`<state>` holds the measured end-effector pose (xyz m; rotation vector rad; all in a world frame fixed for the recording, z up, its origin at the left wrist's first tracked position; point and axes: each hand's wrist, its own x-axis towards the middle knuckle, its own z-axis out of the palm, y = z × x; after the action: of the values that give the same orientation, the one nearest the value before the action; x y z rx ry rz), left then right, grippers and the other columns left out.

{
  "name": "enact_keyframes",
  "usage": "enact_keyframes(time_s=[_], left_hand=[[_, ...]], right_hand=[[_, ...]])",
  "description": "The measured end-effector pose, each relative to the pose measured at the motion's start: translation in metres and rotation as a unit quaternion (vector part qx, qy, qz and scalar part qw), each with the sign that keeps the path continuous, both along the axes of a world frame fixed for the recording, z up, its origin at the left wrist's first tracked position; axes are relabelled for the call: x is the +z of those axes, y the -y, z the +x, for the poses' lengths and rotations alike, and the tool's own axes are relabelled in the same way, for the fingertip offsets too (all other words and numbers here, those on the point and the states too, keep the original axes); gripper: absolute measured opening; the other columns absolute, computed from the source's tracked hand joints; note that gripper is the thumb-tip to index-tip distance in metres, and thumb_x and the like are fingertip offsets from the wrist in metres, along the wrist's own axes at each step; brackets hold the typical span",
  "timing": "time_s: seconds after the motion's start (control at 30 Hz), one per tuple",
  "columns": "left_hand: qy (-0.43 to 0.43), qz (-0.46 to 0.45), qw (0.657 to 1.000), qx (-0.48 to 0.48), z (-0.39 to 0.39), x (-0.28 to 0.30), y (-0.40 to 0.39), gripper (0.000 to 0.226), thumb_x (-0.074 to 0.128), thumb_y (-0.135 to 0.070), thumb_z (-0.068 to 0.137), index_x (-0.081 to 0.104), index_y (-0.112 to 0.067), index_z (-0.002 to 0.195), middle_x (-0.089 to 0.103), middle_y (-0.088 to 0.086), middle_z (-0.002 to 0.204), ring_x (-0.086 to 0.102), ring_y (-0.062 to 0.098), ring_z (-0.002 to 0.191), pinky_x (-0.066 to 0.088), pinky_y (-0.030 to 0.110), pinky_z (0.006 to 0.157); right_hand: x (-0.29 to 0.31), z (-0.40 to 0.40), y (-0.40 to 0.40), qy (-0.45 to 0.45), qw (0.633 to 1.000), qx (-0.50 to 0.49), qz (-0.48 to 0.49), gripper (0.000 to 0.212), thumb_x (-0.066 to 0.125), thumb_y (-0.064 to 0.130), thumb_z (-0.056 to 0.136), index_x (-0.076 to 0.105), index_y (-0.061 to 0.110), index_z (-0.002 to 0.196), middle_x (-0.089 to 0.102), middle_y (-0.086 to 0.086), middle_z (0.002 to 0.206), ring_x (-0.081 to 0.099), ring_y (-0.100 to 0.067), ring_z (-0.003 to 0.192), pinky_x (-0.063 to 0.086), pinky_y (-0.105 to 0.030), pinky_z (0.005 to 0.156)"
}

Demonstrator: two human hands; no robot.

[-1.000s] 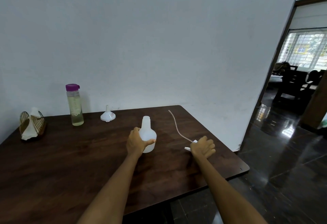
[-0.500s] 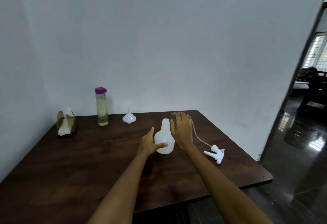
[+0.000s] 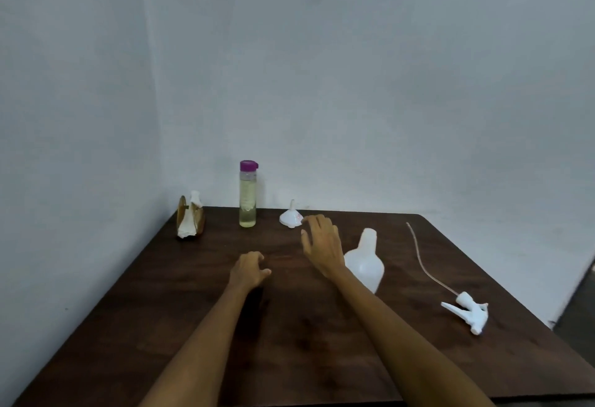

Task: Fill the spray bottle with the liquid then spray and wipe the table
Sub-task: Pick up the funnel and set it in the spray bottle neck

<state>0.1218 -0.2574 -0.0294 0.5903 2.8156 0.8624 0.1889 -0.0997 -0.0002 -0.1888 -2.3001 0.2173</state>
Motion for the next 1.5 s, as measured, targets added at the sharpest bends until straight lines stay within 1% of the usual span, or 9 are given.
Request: enact_keyframes(time_s=[0.17, 0.4, 0.53, 0.7, 0.93, 1.27, 1.33, 1.4, 1.5], left_hand=[[-0.023, -0.058, 0.997, 0.045, -0.035, -0.006, 0.020, 0.044, 0.059, -0.030, 0.092, 0.050, -0.012, 0.131, 0.053, 0.006, 0.133, 0.050, 0.021, 0.125, 0.045, 0.033, 0.099], [-0.027, -0.160, 0.984, 0.079, -0.102, -0.002, 0.015, 0.042, 0.061, -0.029, 0.091, 0.050, -0.012, 0.128, 0.051, 0.007, 0.133, 0.048, 0.022, 0.125, 0.045, 0.033, 0.098], [0.023, -0.284, 0.955, 0.084, -0.137, 0.007, 0.007, 0.067, 0.070, -0.037, 0.083, 0.043, -0.009, 0.137, 0.043, 0.011, 0.141, 0.046, 0.026, 0.128, 0.047, 0.034, 0.096], [0.057, -0.349, 0.932, 0.079, -0.163, 0.004, -0.003, 0.060, 0.070, -0.036, 0.083, 0.046, -0.012, 0.133, 0.050, 0.007, 0.136, 0.052, 0.025, 0.123, 0.044, 0.031, 0.074], [0.036, -0.353, 0.930, 0.095, -0.184, 0.004, -0.011, 0.050, 0.068, -0.023, 0.086, 0.049, -0.010, 0.130, 0.054, 0.008, 0.132, 0.055, 0.023, 0.121, 0.048, 0.029, 0.087], [0.014, -0.362, 0.926, 0.104, -0.173, 0.002, -0.012, 0.039, 0.060, -0.024, 0.091, 0.052, -0.012, 0.128, 0.057, 0.005, 0.128, 0.058, 0.021, 0.115, 0.043, 0.029, 0.070], [-0.004, -0.370, 0.923, 0.111, -0.161, 0.009, -0.010, 0.039, 0.061, -0.026, 0.090, 0.055, -0.013, 0.126, 0.058, 0.004, 0.125, 0.059, 0.021, 0.113, 0.045, 0.030, 0.073], [-0.038, -0.360, 0.926, 0.104, -0.148, 0.016, -0.008, 0.042, 0.065, -0.028, 0.087, 0.055, -0.014, 0.126, 0.059, 0.003, 0.124, 0.058, 0.020, 0.113, 0.047, 0.031, 0.081], [-0.008, -0.198, 0.978, 0.069, -0.126, 0.018, -0.004, 0.050, 0.070, -0.041, 0.081, 0.055, -0.013, 0.120, 0.060, 0.003, 0.122, 0.058, 0.020, 0.114, 0.045, 0.032, 0.093]], right_hand=[[-0.032, -0.039, 0.007, 0.144, 0.987, -0.005, -0.071, 0.033, 0.049, 0.024, 0.092, 0.052, 0.011, 0.123, 0.055, -0.010, 0.121, 0.052, -0.025, 0.111, 0.040, -0.036, 0.092], [-0.050, -0.112, -0.011, 0.270, 0.952, -0.062, -0.131, 0.048, 0.047, 0.038, 0.093, 0.040, 0.013, 0.133, 0.046, -0.009, 0.133, 0.044, -0.025, 0.123, 0.035, -0.041, 0.104], [-0.052, -0.153, -0.022, 0.252, 0.941, -0.102, -0.199, 0.056, 0.047, 0.041, 0.093, 0.035, 0.009, 0.138, 0.043, -0.013, 0.138, 0.041, -0.029, 0.127, 0.031, -0.043, 0.104], [-0.055, -0.200, -0.040, 0.216, 0.933, -0.138, -0.252, 0.069, 0.053, 0.040, 0.090, 0.025, 0.006, 0.143, 0.042, -0.014, 0.141, 0.038, -0.030, 0.130, 0.030, -0.044, 0.105], [-0.060, -0.241, -0.066, 0.241, 0.914, -0.104, -0.311, 0.107, 0.063, 0.040, 0.085, -0.015, 0.005, 0.148, 0.015, -0.012, 0.158, 0.006, -0.036, 0.147, 0.010, -0.056, 0.115], [-0.046, -0.214, -0.044, 0.184, 0.916, -0.083, -0.345, 0.113, 0.068, 0.045, 0.076, -0.009, 0.006, 0.149, 0.043, -0.014, 0.141, 0.036, -0.033, 0.133, 0.020, -0.049, 0.112], [-0.041, -0.196, -0.035, 0.149, 0.876, -0.055, -0.456, 0.116, 0.070, 0.047, 0.076, -0.011, 0.007, 0.149, 0.043, -0.015, 0.144, 0.037, -0.033, 0.135, 0.023, -0.047, 0.114], [-0.035, -0.173, -0.028, 0.114, 0.794, -0.013, -0.597, 0.118, 0.073, 0.042, 0.076, -0.012, 0.009, 0.149, 0.039, -0.014, 0.147, 0.040, -0.031, 0.135, 0.032, -0.043, 0.113], [-0.028, -0.139, -0.026, 0.100, 0.700, 0.044, -0.706, 0.113, 0.076, 0.040, 0.075, -0.004, 0.011, 0.150, 0.042, -0.013, 0.143, 0.051, -0.028, 0.125, 0.049, -0.040, 0.098]])
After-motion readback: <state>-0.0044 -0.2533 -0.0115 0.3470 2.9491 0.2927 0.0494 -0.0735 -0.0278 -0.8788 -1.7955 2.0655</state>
